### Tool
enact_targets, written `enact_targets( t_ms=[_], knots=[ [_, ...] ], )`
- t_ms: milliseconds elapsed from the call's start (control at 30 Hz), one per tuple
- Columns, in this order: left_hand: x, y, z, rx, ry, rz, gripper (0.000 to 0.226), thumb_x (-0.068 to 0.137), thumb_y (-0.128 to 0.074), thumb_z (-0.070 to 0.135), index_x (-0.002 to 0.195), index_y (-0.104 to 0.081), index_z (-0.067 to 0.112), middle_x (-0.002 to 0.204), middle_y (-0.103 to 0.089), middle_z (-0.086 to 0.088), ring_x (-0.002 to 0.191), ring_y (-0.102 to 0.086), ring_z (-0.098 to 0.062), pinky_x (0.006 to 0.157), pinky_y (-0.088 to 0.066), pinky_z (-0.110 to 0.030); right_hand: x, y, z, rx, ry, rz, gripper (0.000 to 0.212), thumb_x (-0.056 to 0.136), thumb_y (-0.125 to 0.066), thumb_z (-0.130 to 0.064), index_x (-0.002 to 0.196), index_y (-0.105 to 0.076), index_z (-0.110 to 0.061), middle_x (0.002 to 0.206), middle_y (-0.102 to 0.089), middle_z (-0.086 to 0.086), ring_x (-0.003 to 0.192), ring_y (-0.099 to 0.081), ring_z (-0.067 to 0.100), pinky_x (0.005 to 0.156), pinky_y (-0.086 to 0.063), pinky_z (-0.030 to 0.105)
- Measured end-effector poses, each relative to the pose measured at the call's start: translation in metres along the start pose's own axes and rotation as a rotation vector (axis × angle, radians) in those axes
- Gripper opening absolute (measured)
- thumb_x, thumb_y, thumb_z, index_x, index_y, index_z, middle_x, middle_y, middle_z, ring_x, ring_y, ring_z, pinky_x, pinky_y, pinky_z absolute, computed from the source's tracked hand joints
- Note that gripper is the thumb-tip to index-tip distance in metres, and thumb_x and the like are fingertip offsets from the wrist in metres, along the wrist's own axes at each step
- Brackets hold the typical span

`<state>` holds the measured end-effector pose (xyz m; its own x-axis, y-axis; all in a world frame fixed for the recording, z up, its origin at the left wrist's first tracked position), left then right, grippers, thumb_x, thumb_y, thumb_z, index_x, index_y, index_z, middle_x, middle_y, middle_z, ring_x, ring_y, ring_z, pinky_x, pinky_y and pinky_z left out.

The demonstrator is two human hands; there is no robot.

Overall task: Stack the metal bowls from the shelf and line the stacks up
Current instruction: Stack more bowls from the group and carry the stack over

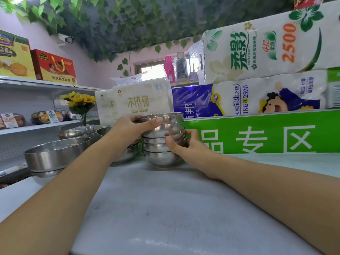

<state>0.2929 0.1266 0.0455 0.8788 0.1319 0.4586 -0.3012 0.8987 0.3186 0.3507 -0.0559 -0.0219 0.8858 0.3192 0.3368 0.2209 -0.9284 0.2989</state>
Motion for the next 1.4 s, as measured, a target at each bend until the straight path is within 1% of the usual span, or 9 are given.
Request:
enact_targets(
  t_ms=[167, 233, 333, 467, 700, 900, 1033, 1200, 1400],
  knots=[
    [0.003, 0.003, -0.002, -0.014, -0.012, 0.046, 0.087, 0.033, -0.090, 0.071, 0.105, -0.073, 0.027, 0.103, -0.077, 0.010, 0.107, -0.068, -0.017, 0.100, -0.052, -0.046, -0.003, 0.001, -0.004, 0.007, 0.017, -0.005, 0.073, 0.085, -0.072, -0.057, 0.137, -0.031, -0.026, 0.129, -0.060, -0.003, 0.123, -0.055, 0.015, 0.107, -0.044, 0.032],
    [0.003, 0.004, -0.002, -0.005, -0.043, 0.059, 0.077, 0.036, -0.091, 0.066, 0.100, -0.074, 0.027, 0.100, -0.077, 0.010, 0.105, -0.069, -0.016, 0.100, -0.052, -0.043, -0.004, 0.002, -0.005, 0.001, 0.012, -0.017, 0.075, 0.085, -0.074, -0.055, 0.139, -0.031, -0.026, 0.128, -0.060, -0.004, 0.124, -0.056, 0.015, 0.102, -0.044, 0.029],
    [0.002, 0.004, -0.001, 0.010, -0.085, 0.050, 0.058, 0.049, -0.089, 0.055, 0.098, -0.073, 0.028, 0.098, -0.077, 0.013, 0.103, -0.069, -0.011, 0.097, -0.052, -0.033, -0.009, 0.002, -0.008, -0.101, 0.012, -0.065, 0.100, 0.074, -0.084, -0.053, 0.147, -0.020, -0.031, 0.131, -0.053, -0.012, 0.122, -0.051, 0.010, 0.099, -0.041, 0.026],
    [0.001, 0.003, -0.003, 0.008, -0.142, 0.011, 0.060, 0.052, -0.088, 0.048, 0.106, -0.070, 0.029, 0.102, -0.076, 0.015, 0.102, -0.070, -0.004, 0.090, -0.051, -0.022, -0.012, 0.002, -0.010, -0.159, 0.043, -0.023, 0.119, 0.066, -0.093, -0.044, 0.154, -0.015, -0.030, 0.135, -0.053, -0.009, 0.115, -0.048, 0.007, 0.097, -0.040, 0.023],
    [0.003, 0.003, -0.006, 0.022, -0.158, 0.068, 0.051, 0.056, -0.085, 0.055, 0.099, -0.071, 0.031, 0.095, -0.076, 0.018, 0.099, -0.068, -0.004, 0.085, -0.049, -0.021, -0.016, 0.001, -0.011, -0.159, 0.063, 0.024, 0.114, 0.062, -0.096, -0.042, 0.150, -0.025, -0.029, 0.123, -0.054, -0.014, 0.115, -0.053, 0.009, 0.098, -0.044, 0.025],
    [0.004, 0.004, -0.008, 0.032, -0.159, 0.122, 0.057, 0.060, -0.082, 0.059, 0.094, -0.071, 0.015, 0.092, -0.075, 0.007, 0.094, -0.069, -0.012, 0.085, -0.054, -0.028, -0.017, 0.001, -0.014, -0.188, 0.067, 0.023, 0.111, 0.063, -0.095, -0.044, 0.149, -0.025, -0.029, 0.123, -0.051, -0.013, 0.115, -0.051, 0.009, 0.097, -0.044, 0.025],
    [0.004, 0.003, -0.013, -0.002, -0.130, 0.114, 0.065, 0.055, -0.081, 0.065, 0.102, -0.073, 0.020, 0.097, -0.076, 0.009, 0.100, -0.070, -0.012, 0.096, -0.054, -0.037, -0.016, 0.001, -0.013, -0.176, 0.056, 0.016, 0.103, 0.063, -0.095, -0.043, 0.141, -0.028, -0.030, 0.122, -0.055, -0.013, 0.116, -0.055, 0.010, 0.095, -0.045, 0.025],
    [0.003, 0.000, -0.019, -0.048, -0.124, 0.124, 0.072, 0.052, -0.083, 0.070, 0.105, -0.073, 0.023, 0.103, -0.076, 0.007, 0.105, -0.069, -0.017, 0.098, -0.054, -0.043, -0.014, 0.003, -0.010, -0.130, 0.060, 0.001, 0.094, 0.063, -0.096, -0.039, 0.129, -0.029, -0.033, 0.107, -0.055, -0.023, 0.098, -0.055, -0.004, 0.081, -0.044, 0.016],
    [-0.003, -0.008, -0.013, 0.005, -0.158, 0.174, 0.058, 0.064, -0.077, 0.062, 0.103, -0.071, 0.019, 0.100, -0.074, 0.004, 0.099, -0.068, -0.014, 0.088, -0.055, -0.032, -0.011, 0.005, -0.006, -0.100, 0.053, 0.017, 0.094, 0.060, -0.098, -0.036, 0.129, -0.035, -0.030, 0.109, -0.059, -0.019, 0.096, -0.055, -0.007, 0.078, -0.046, 0.013]
  ],
)
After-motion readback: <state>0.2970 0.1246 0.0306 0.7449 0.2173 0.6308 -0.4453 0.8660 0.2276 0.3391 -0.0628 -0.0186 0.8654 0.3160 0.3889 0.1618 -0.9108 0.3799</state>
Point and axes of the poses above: each hand's wrist, its own x-axis towards the middle knuckle, its own y-axis out of the back of the hand, z = x × y, the point moved 2 cm from there along x, towards the middle knuckle
